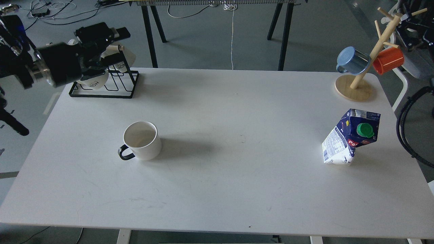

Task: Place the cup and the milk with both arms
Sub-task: 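Swing the left arm out and lower the left hand toward the white mug, then grasp the white mug rim with the left hand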

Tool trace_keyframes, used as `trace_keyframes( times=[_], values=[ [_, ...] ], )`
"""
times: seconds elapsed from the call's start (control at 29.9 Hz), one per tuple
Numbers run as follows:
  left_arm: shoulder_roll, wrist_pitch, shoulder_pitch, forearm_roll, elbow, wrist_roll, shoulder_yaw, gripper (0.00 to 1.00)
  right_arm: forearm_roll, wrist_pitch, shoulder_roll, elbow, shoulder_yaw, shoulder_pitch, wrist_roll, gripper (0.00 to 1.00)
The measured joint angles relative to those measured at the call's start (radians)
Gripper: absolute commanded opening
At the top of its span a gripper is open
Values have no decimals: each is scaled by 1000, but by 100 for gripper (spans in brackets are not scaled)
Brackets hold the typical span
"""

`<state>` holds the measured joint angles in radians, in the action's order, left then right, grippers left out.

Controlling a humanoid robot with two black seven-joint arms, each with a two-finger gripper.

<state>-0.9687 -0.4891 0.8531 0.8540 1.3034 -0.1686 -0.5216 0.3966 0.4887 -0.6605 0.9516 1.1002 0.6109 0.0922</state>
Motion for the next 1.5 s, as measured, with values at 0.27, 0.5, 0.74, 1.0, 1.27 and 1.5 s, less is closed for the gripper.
trace_keyframes(
  times=[0.27, 0.5, 0.74, 1.0, 1.27, 1.5],
  values=[
    [2, 0, 4, 593, 35, -11, 2, 70, -1, 0, 7, -7, -2, 7, 0, 99],
    [52, 1, -2, 841, 33, -86, 76, 69, -1, 0, 4, -20, -2, 10, 0, 99],
    [100, 1, -4, 1002, 22, -89, 176, 63, -2, 0, 4, -21, -3, 9, 0, 99],
    [138, 2, -8, 1057, -60, -90, 234, 51, -2, 0, 6, -21, -5, 9, 0, 99],
    [167, 47, -8, 1122, -84, -99, 316, 10, -5, 0, 6, -21, -5, 10, 0, 99],
    [182, 32, 5, 1126, -84, -101, 316, 3, -5, 0, 4, -22, -8, 12, 0, 99]
  ],
)
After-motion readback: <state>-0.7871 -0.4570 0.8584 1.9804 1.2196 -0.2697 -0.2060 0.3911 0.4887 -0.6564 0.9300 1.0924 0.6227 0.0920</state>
